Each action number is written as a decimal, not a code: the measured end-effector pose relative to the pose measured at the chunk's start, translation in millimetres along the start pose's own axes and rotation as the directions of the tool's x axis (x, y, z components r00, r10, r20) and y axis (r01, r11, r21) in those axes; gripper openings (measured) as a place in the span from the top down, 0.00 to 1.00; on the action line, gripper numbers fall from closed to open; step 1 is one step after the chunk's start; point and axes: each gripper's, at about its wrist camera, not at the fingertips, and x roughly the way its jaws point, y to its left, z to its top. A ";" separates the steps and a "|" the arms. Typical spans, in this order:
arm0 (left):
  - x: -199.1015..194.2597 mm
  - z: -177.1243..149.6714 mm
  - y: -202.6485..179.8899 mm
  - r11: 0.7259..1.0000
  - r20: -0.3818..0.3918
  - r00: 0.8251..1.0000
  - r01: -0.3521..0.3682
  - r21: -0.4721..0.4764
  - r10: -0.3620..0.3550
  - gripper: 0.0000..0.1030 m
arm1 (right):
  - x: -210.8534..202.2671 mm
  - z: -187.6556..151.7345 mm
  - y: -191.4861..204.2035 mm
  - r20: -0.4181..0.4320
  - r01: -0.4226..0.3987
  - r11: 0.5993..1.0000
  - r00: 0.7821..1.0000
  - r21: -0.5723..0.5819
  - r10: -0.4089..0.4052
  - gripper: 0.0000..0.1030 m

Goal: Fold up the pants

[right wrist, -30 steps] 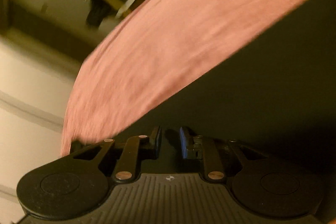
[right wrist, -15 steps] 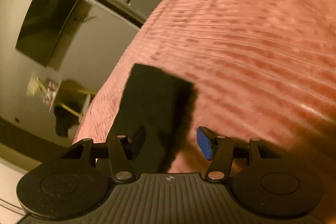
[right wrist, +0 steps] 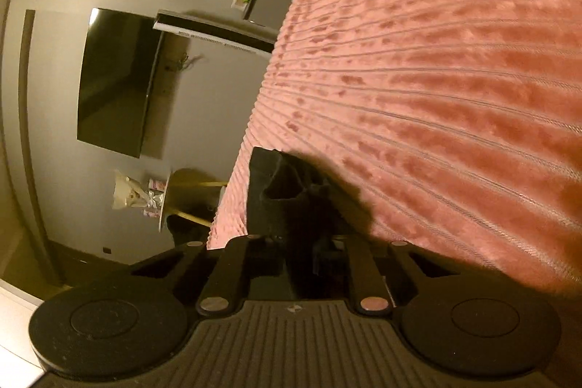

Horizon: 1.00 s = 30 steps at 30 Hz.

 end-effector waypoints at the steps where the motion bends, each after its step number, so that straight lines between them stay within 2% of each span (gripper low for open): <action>1: 2.0 -0.5 -1.8 1.000 -0.006 1.000 -0.003 0.012 0.003 0.01 | 1.1 -0.7 -1.3 0.005 0.009 1.000 1.000 0.003 -0.009 0.83; 6: 16.8 -1.0 -10.6 0.998 -0.031 0.999 -0.016 0.059 0.017 0.01 | 8.6 -1.3 0.5 0.014 0.011 0.999 1.000 0.036 -0.012 0.82; 7: 18.6 -1.5 -11.8 0.997 -0.036 0.999 -0.019 0.068 0.022 0.01 | 8.9 -1.3 5.5 0.018 0.027 0.999 0.999 0.029 -0.027 0.86; 8: 25.0 0.5 -13.2 0.997 -0.037 0.999 -0.023 0.078 0.026 0.01 | 9.0 -1.8 11.1 0.025 0.039 0.999 0.999 0.009 -0.040 0.90; 11: 23.5 -1.1 -14.0 0.996 -0.022 1.000 -0.013 0.093 0.015 0.01 | 1.9 -11.2 42.9 0.070 0.077 0.991 0.995 -0.110 -0.070 0.91; 13: 20.5 -1.0 -13.5 0.996 -0.009 1.000 0.002 0.091 -0.001 0.01 | -3.8 -23.3 73.3 0.090 0.049 0.984 0.995 -0.172 -0.033 0.92; 15: 16.9 -1.4 -13.4 0.996 0.002 1.000 0.027 0.088 -0.028 0.01 | -6.3 -41.9 106.1 0.087 0.005 0.970 0.996 -0.244 0.017 0.92; 18: 12.6 -2.1 -14.5 0.994 0.014 0.999 0.045 0.100 -0.046 0.01 | -3.1 -92.8 163.0 0.030 -0.063 0.915 0.996 -0.399 0.082 0.91; 21: 8.0 -2.1 -14.3 0.992 0.034 0.997 0.066 0.108 -0.070 0.01 | 15.2 -158.7 200.1 -0.108 -0.141 0.849 0.989 -0.510 0.100 0.91; 23: 5.2 -3.0 -13.9 0.990 0.046 0.995 0.080 0.116 -0.086 0.01 | 40.0 -210.4 207.9 -0.240 -0.165 0.811 0.970 -0.561 0.032 0.86; 24: 3.8 -3.7 -13.8 0.989 0.048 0.995 0.084 0.120 -0.090 0.01 | 53.4 -234.2 207.8 -0.296 -0.159 0.790 0.955 -0.592 -0.029 0.82; 25: 2.8 -4.3 -13.7 0.988 0.047 0.995 0.087 0.124 -0.093 0.01 | 68.5 -255.8 207.6 -0.357 -0.142 0.763 0.926 -0.631 -0.123 0.76; 26: 2.3 -4.7 -13.5 0.988 0.047 0.994 0.091 0.128 -0.097 0.01 | 85.0 -271.0 210.3 -0.422 -0.120 0.732 0.873 -0.671 -0.244 0.71; 27: 1.6 -5.1 -13.1 0.987 0.047 0.994 0.094 0.127 -0.101 0.01 | 95.4 -280.0 212.8 -0.450 -0.109 0.698 0.832 -0.707 -0.326 0.70; 28: 2.6 -4.9 -12.6 0.987 0.044 0.993 0.102 0.125 -0.108 0.01 | 100.8 -284.5 215.0 -0.453 -0.096 0.667 0.804 -0.739 -0.385 0.63; 29: 3.2 -4.6 -12.4 0.986 0.042 0.992 0.110 0.125 -0.116 0.01 | 101.9 -281.9 216.2 -0.463 -0.093 0.671 0.792 -0.735 -0.398 0.52; 30: 3.0 -4.1 -12.0 0.986 0.043 0.991 0.117 0.122 -0.123 0.01 | 99.1 -273.3 215.9 -0.485 -0.098 0.707 0.792 -0.700 -0.370 0.46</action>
